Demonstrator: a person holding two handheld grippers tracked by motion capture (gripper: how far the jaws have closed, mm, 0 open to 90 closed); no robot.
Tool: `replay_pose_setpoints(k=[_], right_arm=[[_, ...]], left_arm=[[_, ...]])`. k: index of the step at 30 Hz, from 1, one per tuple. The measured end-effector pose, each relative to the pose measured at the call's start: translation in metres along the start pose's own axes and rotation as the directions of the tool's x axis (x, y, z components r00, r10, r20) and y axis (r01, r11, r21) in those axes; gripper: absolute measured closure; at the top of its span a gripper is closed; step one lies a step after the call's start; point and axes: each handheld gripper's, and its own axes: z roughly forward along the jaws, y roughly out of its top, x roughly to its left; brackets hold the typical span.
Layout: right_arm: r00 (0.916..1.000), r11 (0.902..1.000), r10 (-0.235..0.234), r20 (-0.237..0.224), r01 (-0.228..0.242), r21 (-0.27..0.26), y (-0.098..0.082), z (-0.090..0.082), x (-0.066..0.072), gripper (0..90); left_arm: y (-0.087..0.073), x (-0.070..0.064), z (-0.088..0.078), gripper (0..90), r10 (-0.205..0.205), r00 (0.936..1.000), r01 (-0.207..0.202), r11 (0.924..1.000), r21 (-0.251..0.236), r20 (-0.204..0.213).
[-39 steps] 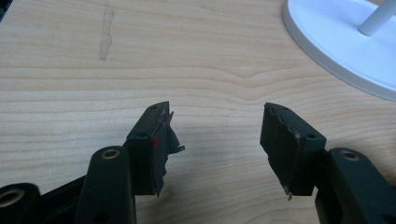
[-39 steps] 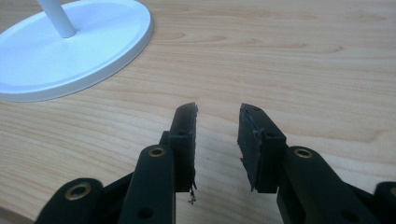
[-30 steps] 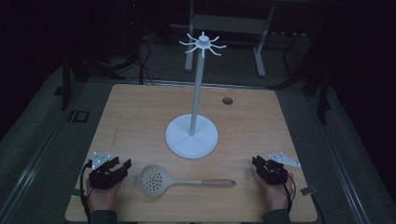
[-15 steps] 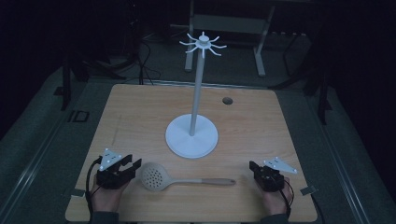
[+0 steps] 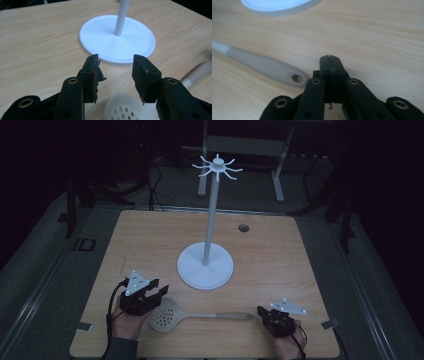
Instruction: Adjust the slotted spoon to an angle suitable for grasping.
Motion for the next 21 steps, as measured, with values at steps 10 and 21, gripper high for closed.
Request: replay_pose_setpoints(k=[10,21], right_arm=[[0.9995,0.9975,0.020,-0.022,-0.019,0.068,-0.006,0.007,0.011,90.0],[0.9951,0.9956,0.080,-0.057,-0.077,0.052,0.008,0.028,0.013,90.0]], left_arm=[[0.010,-0.014,0.012,56.4,0.040,0.9986,-0.041,0.9991,0.010,0.034],[0.009,-0.027,0.029,56.3,0.088,0.9930,-0.093,0.9936,0.064,0.078]])
